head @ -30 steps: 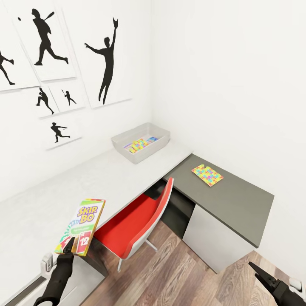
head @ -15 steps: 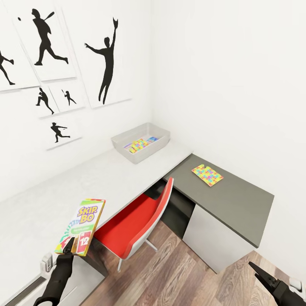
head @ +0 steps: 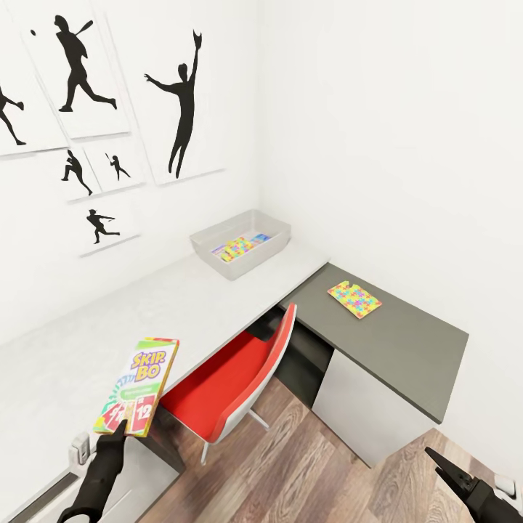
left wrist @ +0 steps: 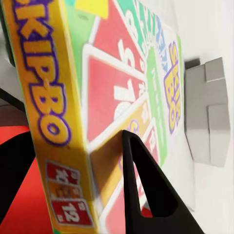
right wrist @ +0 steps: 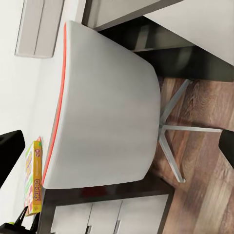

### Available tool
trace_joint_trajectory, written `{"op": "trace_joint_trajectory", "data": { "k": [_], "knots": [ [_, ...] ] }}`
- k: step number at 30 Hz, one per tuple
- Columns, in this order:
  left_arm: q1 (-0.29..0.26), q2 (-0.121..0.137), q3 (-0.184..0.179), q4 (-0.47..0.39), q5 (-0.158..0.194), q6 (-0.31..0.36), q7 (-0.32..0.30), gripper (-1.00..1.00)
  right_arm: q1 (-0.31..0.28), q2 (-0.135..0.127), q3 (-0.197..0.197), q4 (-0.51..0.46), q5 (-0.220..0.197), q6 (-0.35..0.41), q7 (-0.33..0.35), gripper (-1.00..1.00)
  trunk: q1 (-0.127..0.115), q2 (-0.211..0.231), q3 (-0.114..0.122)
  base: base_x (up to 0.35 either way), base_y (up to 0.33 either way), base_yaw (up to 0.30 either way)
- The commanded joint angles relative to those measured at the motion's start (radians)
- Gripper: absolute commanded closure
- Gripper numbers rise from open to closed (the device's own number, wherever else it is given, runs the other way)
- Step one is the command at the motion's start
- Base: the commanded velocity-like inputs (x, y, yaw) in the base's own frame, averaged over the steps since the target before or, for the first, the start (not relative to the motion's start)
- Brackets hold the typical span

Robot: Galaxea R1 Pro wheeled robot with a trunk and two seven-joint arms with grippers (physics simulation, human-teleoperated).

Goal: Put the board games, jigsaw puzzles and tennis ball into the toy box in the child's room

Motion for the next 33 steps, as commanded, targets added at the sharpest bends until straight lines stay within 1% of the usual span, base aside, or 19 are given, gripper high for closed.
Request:
{"op": "trace_joint_trajectory", "data": {
  "k": [1, 12, 14, 15, 17, 18, 20, 21, 24, 25, 27, 29, 31, 32, 33],
  "knots": [
    [-0.001, -0.001, 0.004, 0.001, 0.003, 0.008, 0.0, 1.0, 0.0, 0.0, -0.001, -0.001, -0.006, 0.007, -0.001, -1.0, 0.001, -0.002, -0.002, 0.0, 0.0, 0.0],
    [-0.001, 0.002, 0.0, 0.001, 0.002, 0.025, -0.002, 1.0, 0.0, 0.0, -0.001, -0.001, -0.007, 0.007, -0.001, -1.0, 0.001, -0.002, -0.002, 0.0, 0.0, 0.0],
    [-0.001, 0.002, -0.002, 0.001, 0.002, 0.037, -0.002, 1.0, 0.0, 0.0, -0.001, -0.001, -0.007, 0.007, -0.001, -1.0, 0.001, -0.002, -0.002, 0.0, 0.0, 0.0],
    [-0.001, 0.002, -0.002, 0.001, 0.001, 0.05, -0.002, 1.0, 0.0, 0.0, -0.001, -0.001, -0.007, 0.007, -0.001, -1.0, 0.001, -0.002, -0.002, 0.0, 0.0, 0.0],
    [-0.001, 0.003, 0.0, -0.001, 0.0, 0.122, -0.002, 1.0, 0.0, 0.0, -0.001, -0.002, -0.007, 0.008, -0.001, -1.0, 0.001, -0.002, -0.002, 0.0, 0.0, 0.0],
    [-0.001, 0.003, 0.001, -0.002, 0.0, 0.148, -0.002, 1.0, 0.0, 0.0, -0.001, -0.003, -0.007, 0.008, -0.001, -1.0, 0.001, -0.002, -0.002, 0.0, 0.0, 0.0],
    [0.0, 0.004, 0.002, -0.01, -0.001, 0.182, -0.002, 1.0, 0.0, -0.001, -0.001, -0.004, -0.006, 0.009, -0.001, -1.0, 0.001, -0.002, -0.002, 0.0, 0.0, 0.0],
    [0.0, 0.006, 0.003, -0.012, -0.001, 0.188, -0.002, 1.0, 0.0, -0.001, -0.001, -0.005, -0.006, 0.009, -0.001, -1.0, 0.001, -0.002, -0.002, 0.0, 0.0, 0.0],
    [0.001, 0.033, 0.003, -0.017, 0.001, 0.208, -0.003, 1.0, -0.001, -0.006, -0.001, -0.008, -0.006, 0.011, 0.001, -1.0, 0.001, -0.002, -0.002, 0.0, 0.0, 0.0],
    [0.001, 0.05, 0.003, -0.018, 0.002, 0.225, -0.003, 1.0, -0.001, -0.008, -0.002, -0.009, -0.007, 0.013, 0.002, -1.0, 0.001, -0.002, -0.002, 0.0, 0.0, 0.0],
    [0.001, 0.06, 0.006, -0.019, 0.002, 0.243, -0.003, 1.0, -0.001, -0.01, -0.003, -0.009, -0.007, 0.014, 0.003, -1.0, 0.001, -0.002, -0.002, 0.0, 0.0, 0.0],
    [0.001, 0.065, 0.017, -0.019, 0.002, 0.259, -0.003, 1.0, -0.001, -0.012, -0.004, -0.005, -0.007, 0.015, 0.004, -1.0, 0.001, -0.002, -0.002, 0.0, 0.0, 0.0],
    [0.001, 0.068, 0.035, -0.02, 0.002, 0.268, -0.003, 1.0, -0.001, -0.012, -0.004, -0.002, -0.008, 0.015, 0.004, -1.0, 0.001, -0.002, -0.002, 0.0, 0.0, 0.0],
    [0.001, 0.069, 0.05, -0.021, 0.003, 0.274, -0.003, 1.0, -0.001, -0.013, -0.005, 0.001, -0.009, 0.014, 0.006, -1.0, 0.001, -0.002, -0.002, 0.0, 0.0, 0.0],
    [0.001, 0.07, 0.053, -0.021, 0.003, 0.275, -0.003, 1.0, -0.001, -0.013, -0.006, 0.001, -0.01, 0.014, 0.007, -1.0, 0.001, -0.002, -0.002, 0.0, 0.0, 0.0]
  ]
}}
